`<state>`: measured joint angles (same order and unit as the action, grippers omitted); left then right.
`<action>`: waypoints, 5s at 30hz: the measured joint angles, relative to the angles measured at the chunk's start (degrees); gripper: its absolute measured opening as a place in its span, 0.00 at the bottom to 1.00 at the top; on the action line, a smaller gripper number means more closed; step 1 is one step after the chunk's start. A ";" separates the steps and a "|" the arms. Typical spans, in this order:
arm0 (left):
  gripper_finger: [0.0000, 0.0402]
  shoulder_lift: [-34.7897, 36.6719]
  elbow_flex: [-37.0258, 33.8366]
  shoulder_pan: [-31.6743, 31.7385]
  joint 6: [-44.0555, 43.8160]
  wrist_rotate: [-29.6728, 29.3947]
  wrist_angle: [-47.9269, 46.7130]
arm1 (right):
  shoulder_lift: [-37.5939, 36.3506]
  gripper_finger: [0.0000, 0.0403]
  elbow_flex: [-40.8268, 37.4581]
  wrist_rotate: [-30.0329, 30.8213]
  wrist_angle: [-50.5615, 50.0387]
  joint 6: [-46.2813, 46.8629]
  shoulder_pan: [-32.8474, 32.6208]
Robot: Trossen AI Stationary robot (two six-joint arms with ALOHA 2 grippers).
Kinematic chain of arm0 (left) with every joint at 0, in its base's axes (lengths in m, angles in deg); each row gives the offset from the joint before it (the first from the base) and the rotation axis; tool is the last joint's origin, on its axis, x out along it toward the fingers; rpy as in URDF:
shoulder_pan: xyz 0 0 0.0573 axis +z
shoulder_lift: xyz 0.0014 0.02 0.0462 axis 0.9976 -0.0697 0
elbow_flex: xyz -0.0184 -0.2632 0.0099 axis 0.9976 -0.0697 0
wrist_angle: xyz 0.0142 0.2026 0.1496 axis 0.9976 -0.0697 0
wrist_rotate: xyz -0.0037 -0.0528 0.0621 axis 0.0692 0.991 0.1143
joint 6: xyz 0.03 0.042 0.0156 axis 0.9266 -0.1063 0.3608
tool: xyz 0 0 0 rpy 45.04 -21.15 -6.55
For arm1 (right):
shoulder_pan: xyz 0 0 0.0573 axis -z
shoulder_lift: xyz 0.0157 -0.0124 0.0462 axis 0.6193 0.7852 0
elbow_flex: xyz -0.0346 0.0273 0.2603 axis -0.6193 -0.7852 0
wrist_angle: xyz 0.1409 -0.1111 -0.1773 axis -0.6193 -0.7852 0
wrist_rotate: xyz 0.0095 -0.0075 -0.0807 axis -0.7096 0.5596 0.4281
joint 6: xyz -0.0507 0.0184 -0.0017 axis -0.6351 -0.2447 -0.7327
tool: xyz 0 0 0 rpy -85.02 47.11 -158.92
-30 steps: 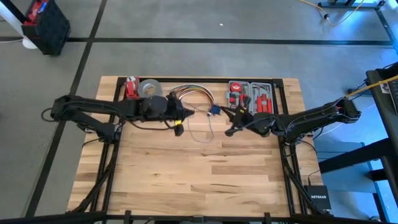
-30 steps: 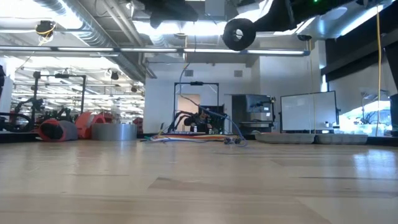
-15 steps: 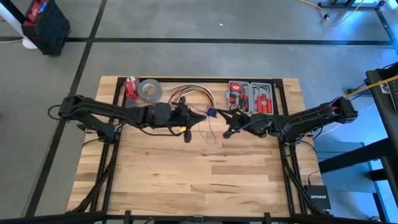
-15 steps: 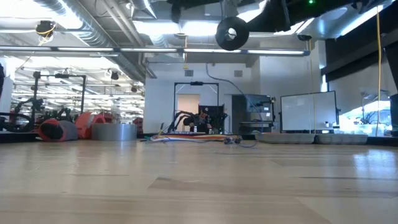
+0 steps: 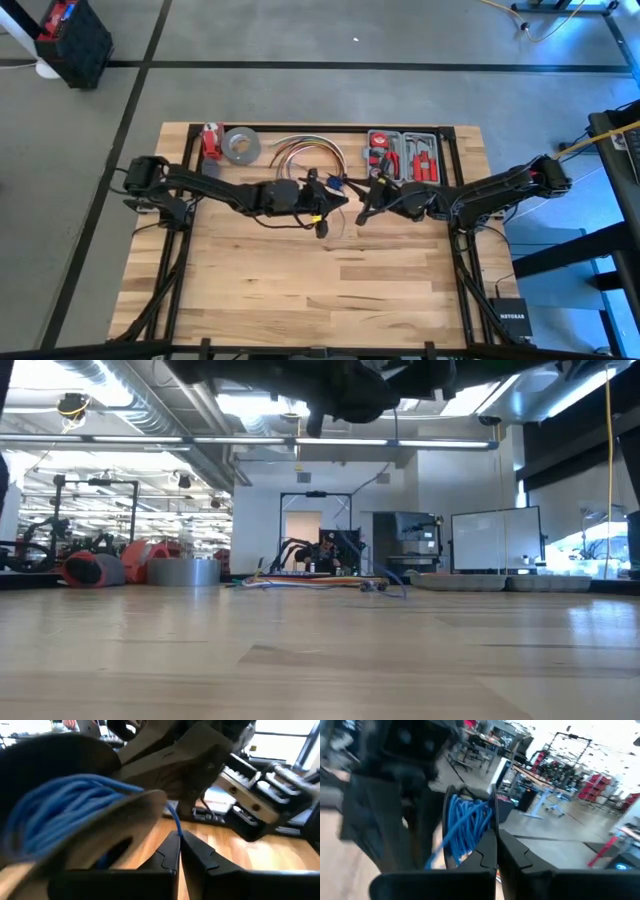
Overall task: Coil cords
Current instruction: Coil the blue wire on the black spool
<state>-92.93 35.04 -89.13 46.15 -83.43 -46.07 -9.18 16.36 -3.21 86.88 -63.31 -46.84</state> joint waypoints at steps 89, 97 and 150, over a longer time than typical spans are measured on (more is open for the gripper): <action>0.00 11.63 -0.33 -3.86 -0.59 -11.43 -14.47 | 9.22 0.01 16.09 0.49 -21.29 5.95 2.60; 0.00 4.26 -0.33 -3.63 -0.84 -12.43 -12.34 | 6.88 0.01 16.09 -0.59 -18.54 6.29 2.60; 0.00 8.38 -0.59 0.72 -1.16 -16.97 -31.21 | -8.15 0.01 25.17 -10.69 -31.14 3.95 -1.86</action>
<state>-84.55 34.45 -88.41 45.00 -100.40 -77.28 -17.33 41.53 -13.90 55.74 -59.36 -48.70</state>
